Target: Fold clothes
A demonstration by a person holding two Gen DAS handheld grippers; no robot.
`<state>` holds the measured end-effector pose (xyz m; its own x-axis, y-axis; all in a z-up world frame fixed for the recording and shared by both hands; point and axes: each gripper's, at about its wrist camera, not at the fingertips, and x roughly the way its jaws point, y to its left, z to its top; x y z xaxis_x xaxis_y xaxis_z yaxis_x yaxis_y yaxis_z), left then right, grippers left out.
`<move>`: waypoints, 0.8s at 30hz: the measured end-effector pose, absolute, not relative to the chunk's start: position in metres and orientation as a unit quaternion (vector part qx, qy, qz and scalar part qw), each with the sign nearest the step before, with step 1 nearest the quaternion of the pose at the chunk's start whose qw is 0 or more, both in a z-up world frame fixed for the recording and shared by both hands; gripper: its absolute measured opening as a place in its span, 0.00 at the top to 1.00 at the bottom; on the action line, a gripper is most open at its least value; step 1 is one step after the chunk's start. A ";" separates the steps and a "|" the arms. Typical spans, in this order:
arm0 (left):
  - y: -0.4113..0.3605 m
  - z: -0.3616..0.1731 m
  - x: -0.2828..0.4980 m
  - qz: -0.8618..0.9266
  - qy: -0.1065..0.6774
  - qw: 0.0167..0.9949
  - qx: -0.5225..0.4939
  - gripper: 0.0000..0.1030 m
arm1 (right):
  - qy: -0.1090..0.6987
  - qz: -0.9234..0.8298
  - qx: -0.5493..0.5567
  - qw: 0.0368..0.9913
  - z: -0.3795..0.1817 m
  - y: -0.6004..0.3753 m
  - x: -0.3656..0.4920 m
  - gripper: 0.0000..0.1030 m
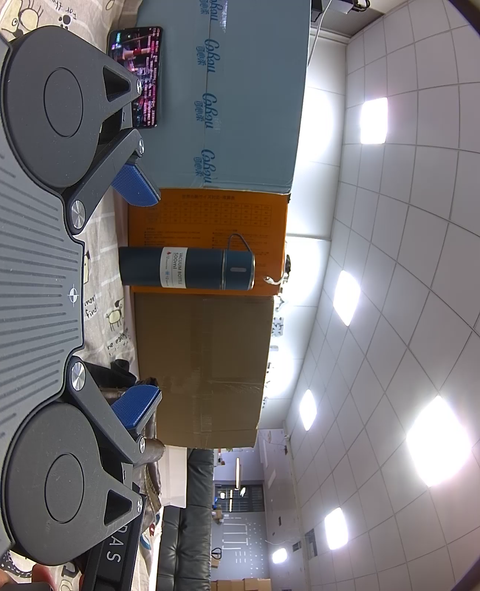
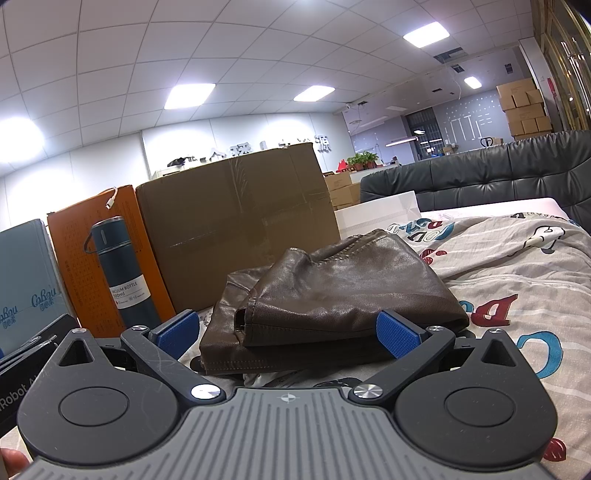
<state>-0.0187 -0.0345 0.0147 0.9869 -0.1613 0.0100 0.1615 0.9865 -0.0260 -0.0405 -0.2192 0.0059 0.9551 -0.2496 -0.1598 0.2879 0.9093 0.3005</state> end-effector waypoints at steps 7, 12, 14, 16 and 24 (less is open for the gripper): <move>-0.035 0.015 -0.019 -0.081 -0.004 0.997 -0.013 0.00 | 0.059 -0.138 0.162 0.975 0.006 -0.219 -0.040 0.00; -0.035 0.014 -0.018 -0.081 -0.004 0.997 -0.014 0.00 | 0.059 -0.138 0.162 0.975 0.006 -0.219 -0.040 0.00; -0.035 0.014 -0.018 -0.081 -0.004 0.997 -0.014 0.00 | 0.059 -0.138 0.162 0.975 0.006 -0.219 -0.040 0.00; -0.035 0.014 -0.018 -0.081 -0.004 0.997 -0.014 0.00 | 0.060 -0.138 0.162 0.975 0.006 -0.219 -0.040 0.00; -0.034 0.014 -0.018 -0.082 -0.002 0.997 -0.014 0.00 | 0.066 -0.139 0.158 0.975 0.005 -0.218 -0.038 0.00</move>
<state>-0.0185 -0.0340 0.0141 0.9867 -0.1624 0.0067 0.1625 0.9863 -0.0277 -0.0381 -0.2178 0.0054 0.9527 -0.2499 -0.1732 0.2917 0.9117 0.2894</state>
